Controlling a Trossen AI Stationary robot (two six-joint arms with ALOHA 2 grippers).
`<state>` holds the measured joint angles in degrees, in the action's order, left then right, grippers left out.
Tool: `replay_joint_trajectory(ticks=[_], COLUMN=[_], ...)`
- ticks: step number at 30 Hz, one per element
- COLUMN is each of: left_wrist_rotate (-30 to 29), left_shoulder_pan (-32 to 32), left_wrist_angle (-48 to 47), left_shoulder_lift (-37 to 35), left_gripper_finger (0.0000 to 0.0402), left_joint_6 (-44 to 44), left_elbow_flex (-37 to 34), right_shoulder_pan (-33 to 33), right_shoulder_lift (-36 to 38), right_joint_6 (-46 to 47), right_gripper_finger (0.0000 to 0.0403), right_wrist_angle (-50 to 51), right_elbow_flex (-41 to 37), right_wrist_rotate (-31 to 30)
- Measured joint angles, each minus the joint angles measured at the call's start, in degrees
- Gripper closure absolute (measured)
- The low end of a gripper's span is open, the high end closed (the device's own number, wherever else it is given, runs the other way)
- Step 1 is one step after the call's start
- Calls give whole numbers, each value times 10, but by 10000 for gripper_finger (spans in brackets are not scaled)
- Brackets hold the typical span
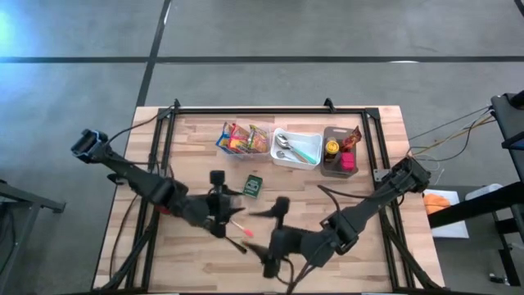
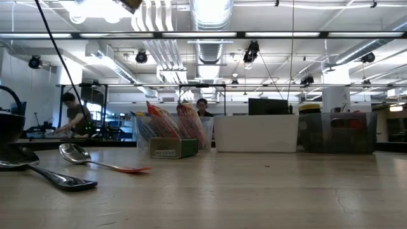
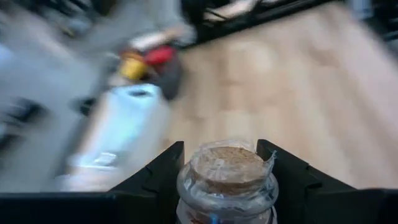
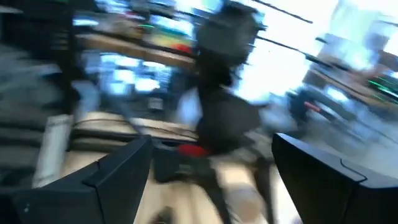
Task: Pick & Place Food Item
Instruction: Put the brown seasoning bottle into the black bin
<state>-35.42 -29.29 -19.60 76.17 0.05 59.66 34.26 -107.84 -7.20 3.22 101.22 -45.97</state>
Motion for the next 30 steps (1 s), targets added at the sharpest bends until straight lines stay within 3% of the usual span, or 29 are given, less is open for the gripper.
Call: replay_joint_trajectory(ticks=[4, 8, 11, 16, 21, 30], left_wrist_rotate=[-138, -241, -249, -244, -237, -176], left_shoulder_pan=[-47, -77, -80, -74, -69, -34], left_wrist_angle=[13, 52, 76, 79, 77, 78], left_shoulder_lift=[1, 4, 4, 4, 0, -3], left_gripper_finger=[231, 231, 231, 231, 231, 231], left_joint_6=[53, 135, 177, 196, 204, 212], left_elbow_flex=[0, 0, 0, 4, 4, 10], right_shoulder_pan=[0, -23, -49, -91, -117, -129], right_shoulder_lift=[4, 4, 4, 6, 6, 6], right_joint_6=[66, 148, 211, 324, 444, 526], right_gripper_finger=[74, 74, 74, 74, 74, 74], right_wrist_angle=[-2, -4, -4, 14, 118, 168], right_elbow_flex=[-8, -10, -10, -2, 24, 34], right_wrist_rotate=[-107, -110, -104, -33, 3, 46])
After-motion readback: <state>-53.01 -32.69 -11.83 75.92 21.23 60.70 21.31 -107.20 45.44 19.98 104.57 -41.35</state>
